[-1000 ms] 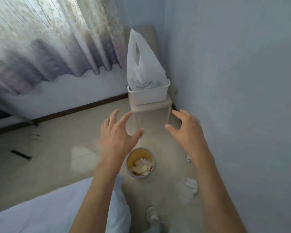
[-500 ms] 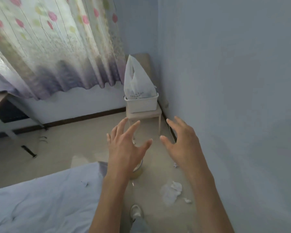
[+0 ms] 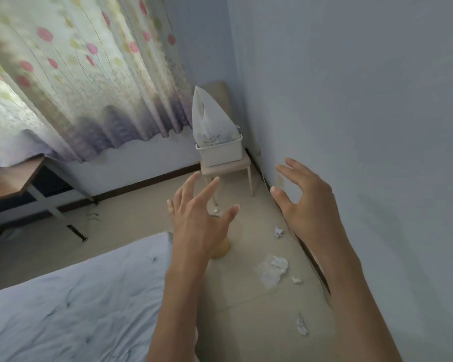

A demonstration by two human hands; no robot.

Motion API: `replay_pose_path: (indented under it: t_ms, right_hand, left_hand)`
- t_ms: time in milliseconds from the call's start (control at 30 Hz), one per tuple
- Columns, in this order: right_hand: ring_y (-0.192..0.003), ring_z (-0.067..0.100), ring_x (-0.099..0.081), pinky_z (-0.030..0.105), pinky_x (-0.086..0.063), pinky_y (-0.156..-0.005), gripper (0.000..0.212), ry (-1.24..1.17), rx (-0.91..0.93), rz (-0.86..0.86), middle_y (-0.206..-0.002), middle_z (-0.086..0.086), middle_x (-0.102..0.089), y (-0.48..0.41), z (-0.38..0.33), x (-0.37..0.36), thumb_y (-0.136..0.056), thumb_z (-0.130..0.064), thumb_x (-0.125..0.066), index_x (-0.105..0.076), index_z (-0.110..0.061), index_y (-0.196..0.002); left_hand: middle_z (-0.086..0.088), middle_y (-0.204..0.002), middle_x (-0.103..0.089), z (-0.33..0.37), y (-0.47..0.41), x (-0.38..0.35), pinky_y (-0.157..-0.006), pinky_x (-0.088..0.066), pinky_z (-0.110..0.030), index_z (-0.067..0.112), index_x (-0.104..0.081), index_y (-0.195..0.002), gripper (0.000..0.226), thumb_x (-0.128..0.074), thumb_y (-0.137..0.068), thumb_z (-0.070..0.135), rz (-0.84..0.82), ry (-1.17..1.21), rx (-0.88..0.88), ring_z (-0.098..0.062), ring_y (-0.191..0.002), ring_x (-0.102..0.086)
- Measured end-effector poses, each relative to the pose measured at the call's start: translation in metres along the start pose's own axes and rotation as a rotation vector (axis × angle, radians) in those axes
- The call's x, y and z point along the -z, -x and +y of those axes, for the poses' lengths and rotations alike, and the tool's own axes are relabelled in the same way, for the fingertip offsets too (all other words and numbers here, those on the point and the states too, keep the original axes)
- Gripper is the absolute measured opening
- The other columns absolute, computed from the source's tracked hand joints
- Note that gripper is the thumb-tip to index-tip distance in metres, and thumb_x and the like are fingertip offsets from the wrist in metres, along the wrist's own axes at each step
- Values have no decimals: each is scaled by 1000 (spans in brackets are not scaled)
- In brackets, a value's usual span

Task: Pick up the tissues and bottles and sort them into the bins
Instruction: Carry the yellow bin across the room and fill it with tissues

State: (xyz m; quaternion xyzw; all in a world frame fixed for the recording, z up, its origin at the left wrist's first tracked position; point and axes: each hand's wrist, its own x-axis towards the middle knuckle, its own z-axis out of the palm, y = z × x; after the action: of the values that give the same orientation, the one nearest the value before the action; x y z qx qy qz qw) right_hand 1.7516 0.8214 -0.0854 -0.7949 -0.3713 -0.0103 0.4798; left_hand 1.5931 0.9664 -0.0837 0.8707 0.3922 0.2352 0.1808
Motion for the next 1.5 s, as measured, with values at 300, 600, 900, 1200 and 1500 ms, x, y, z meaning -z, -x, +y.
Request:
replay_pose_path:
  t_ms: [300,600,900,1200,1500]
  right_hand:
    - [-148,14,-42,40,-34,-124,51,0,-9,-27,-160,-5,-47,60,1,41,-98,-28,-69,-59,-24,-148]
    - [-147,11,-42,30,-32,-123,52,94,-115,-126,-161,-7,-46,187,23,88,-100,-25,-68,-57,-24,-150]
    - [-148,12,-42,47,-41,-119,52,97,-186,-122,-161,-8,-46,221,64,131,-99,-27,-68,-57,-26,-150]
    - [-148,12,-42,36,-36,-121,52,128,-147,-187,-161,-9,-45,161,120,125,-100,-26,-67,-56,-26,-150]
    - [-148,19,-40,38,-36,-119,57,298,-127,-327,-163,-2,-42,87,268,17,-101,-23,-62,-48,-23,-156]
  left_hand:
    - [10,-170,-24,10,77,23,-125,-20,-63,48,-48,-151,72,-72,-86,67,40,4,-14,-23,-156,-19]
    - [11,-168,-26,2,195,-15,-124,-26,-58,48,-52,-148,71,-72,-84,70,-64,47,57,-26,-153,-25]
    - [14,-167,-24,20,235,-45,-123,-26,-61,51,-47,-151,74,-66,-84,76,-111,12,40,-23,-154,-25]
    - [9,-167,-29,42,168,-94,-125,-22,-58,47,-51,-150,73,-73,-84,69,-92,7,21,-24,-154,-22]
    - [3,-168,-26,-22,83,-241,-123,-27,-59,42,-46,-154,74,-71,-88,63,-191,-92,-90,-30,-152,-25]
